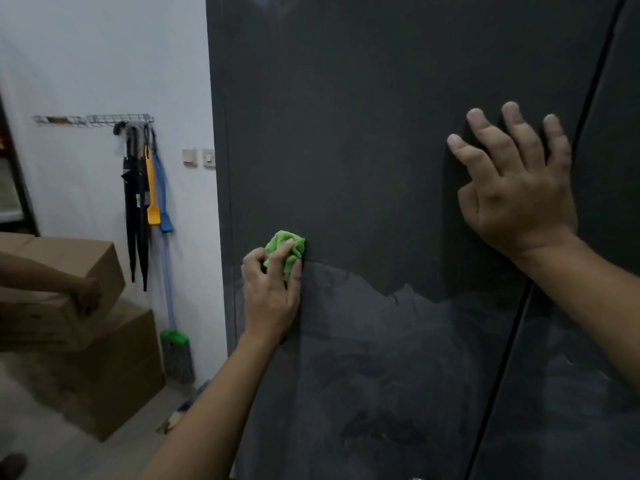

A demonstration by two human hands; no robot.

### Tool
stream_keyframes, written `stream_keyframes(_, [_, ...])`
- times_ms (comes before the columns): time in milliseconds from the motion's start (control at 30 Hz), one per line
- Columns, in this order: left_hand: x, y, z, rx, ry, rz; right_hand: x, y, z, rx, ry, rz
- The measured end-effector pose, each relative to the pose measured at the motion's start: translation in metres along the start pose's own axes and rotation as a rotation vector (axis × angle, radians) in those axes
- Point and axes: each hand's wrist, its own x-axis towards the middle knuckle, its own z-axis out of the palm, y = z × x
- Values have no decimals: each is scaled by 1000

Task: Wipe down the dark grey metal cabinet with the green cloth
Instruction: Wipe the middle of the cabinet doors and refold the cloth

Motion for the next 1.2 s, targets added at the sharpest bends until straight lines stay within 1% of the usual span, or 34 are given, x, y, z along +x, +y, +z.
stream_keyframes(100, [2, 14, 5, -90, 64, -110, 0, 0, 0, -10, 14, 1])
stream_keyframes(133, [-1, 23, 9, -107, 66, -95, -1, 0, 0, -11, 15, 3])
stream_keyframes(167, [-6, 32, 14, -102, 48, -28, -1, 1, 0, -14, 16, 6])
stream_keyframes(200, [-14, 39, 19, -75, 8, 79, -1, 0, 0, -18, 16, 9])
stream_keyframes(267, [-30, 49, 25, 8, -111, 304, 0, 0, 0, -25, 17, 6])
stream_keyframes(300, [-35, 50, 25, 42, -164, 379, 0, 0, -1, -27, 16, 3])
stream_keyframes(333, [-38, 50, 25, 70, -198, 424, 1, 0, -1, -29, 15, 3])
stream_keyframes(400, [-33, 47, 23, 95, -208, 467, 1, 1, -2, -38, 18, 5])
stream_keyframes(433, [-30, 47, 23, 78, -193, 461, 0, 1, -2, -46, 19, 5])
stream_keyframes(467, [-27, 49, 25, 39, -164, 419, 0, 0, -3, -54, 20, 4])
stream_keyframes(567, [-24, 74, 35, -112, -25, 142, 1, -1, -4, -59, 16, 0])
stream_keyframes(600, [-27, 87, 42, -137, 11, 85, 2, -1, -4, -62, 13, 1])
stream_keyframes(633, [-30, 99, 48, -142, 21, 84, 2, -1, -4, -69, 13, 0])
stream_keyframes(667, [-36, 109, 54, -123, 3, 143, 3, -1, -4, -78, 14, -2])
stream_keyframes(800, [-75, 126, 73, -1, -167, 536, 4, -2, -6, -80, -3, -9])
stream_keyframes(867, [-92, 121, 74, 24, -218, 648, 5, -2, -7, -76, -12, -5])
stream_keyframes(933, [-94, 110, 71, 62, -219, 716, 4, -2, -7, -85, -16, -4])
stream_keyframes(967, [-89, 105, 69, 73, -207, 711, 4, -3, -7, -91, -15, -6])
stream_keyframes(1000, [-81, 103, 66, 71, -186, 664, 4, -3, -6, -95, -10, -8])
stream_keyframes(1133, [-42, 123, 59, -36, -64, 265, 5, -3, -7, -104, 0, -5])
stream_keyframes(1167, [-38, 132, 61, -59, -41, 216, 5, -2, -7, -103, 1, -6])
stream_keyframes(1200, [-37, 140, 64, -69, -31, 203, 6, -2, -6, -104, 1, -8])
